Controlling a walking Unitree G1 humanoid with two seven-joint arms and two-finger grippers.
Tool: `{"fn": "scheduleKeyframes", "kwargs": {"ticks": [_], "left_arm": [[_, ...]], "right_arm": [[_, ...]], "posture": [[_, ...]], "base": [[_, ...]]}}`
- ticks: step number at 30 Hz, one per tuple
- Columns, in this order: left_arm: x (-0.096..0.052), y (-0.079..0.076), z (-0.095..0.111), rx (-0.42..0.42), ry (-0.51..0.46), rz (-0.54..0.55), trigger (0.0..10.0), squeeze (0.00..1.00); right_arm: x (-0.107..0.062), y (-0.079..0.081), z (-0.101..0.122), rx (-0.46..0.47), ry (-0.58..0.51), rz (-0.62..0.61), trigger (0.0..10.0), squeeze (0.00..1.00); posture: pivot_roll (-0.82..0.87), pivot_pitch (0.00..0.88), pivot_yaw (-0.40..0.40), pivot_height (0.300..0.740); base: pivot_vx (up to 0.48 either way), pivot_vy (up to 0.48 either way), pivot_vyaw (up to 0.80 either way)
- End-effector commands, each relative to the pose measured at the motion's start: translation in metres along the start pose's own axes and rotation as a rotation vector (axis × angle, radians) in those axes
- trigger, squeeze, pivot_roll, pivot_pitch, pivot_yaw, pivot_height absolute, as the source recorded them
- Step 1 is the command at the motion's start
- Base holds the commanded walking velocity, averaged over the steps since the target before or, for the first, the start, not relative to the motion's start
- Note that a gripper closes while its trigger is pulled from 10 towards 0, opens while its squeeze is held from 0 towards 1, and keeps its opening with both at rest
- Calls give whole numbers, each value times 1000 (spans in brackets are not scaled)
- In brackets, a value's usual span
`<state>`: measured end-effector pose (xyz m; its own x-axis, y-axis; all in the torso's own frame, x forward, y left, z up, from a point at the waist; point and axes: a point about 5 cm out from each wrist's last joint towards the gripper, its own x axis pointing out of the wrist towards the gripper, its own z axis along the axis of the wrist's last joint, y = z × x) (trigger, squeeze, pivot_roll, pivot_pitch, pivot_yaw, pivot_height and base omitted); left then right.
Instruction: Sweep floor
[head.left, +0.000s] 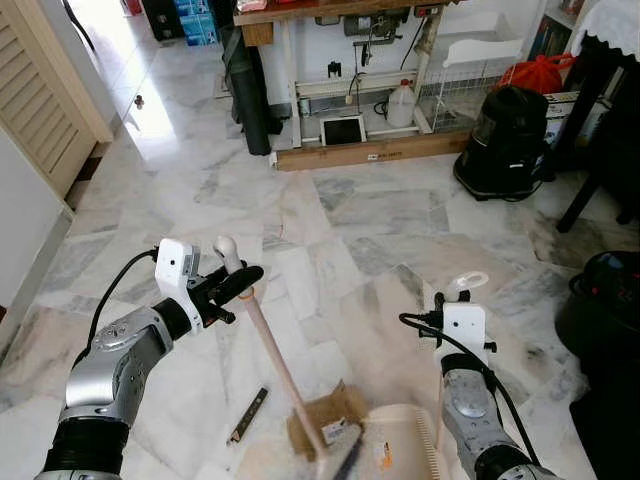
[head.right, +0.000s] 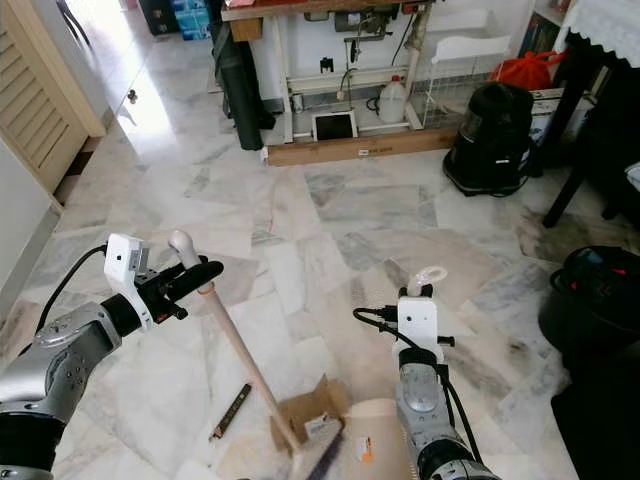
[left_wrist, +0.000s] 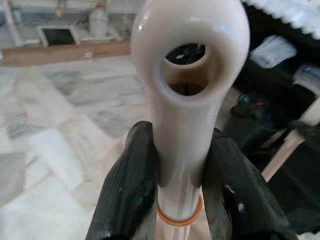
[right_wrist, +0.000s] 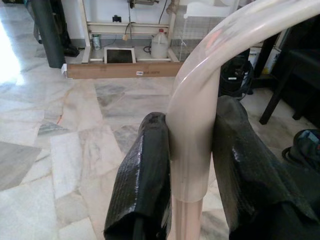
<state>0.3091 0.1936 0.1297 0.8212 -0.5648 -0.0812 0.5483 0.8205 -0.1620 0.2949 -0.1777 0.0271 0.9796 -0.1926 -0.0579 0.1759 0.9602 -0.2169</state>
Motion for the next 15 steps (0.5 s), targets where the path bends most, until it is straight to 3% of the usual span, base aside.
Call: {"fn": "scheduleKeyframes", "kwargs": {"ticks": [1,8,10,15], "left_arm": [[-3,16,17,151,-16,108,10000,0],[-4,29,30,220,-85,257,10000,0],[-4,35,33,277,-103,358,10000,0],[-3,39,20,359,-63,400,10000,0]], "right_arm": [[-2,4,-4,2,36,15,10000,0],[-1,3,-3,4,31,13,10000,0],[-1,2,-3,2,29,13,10000,0],[-1,0,-2,8,19,12,10000,0]], "posture": [[168,60,97,740],[164,60,93,740],[160,63,93,740],[151,68,91,740]], "base": [[0,0,0],[0,0,0],[0,0,0],[0,0,0]]}}
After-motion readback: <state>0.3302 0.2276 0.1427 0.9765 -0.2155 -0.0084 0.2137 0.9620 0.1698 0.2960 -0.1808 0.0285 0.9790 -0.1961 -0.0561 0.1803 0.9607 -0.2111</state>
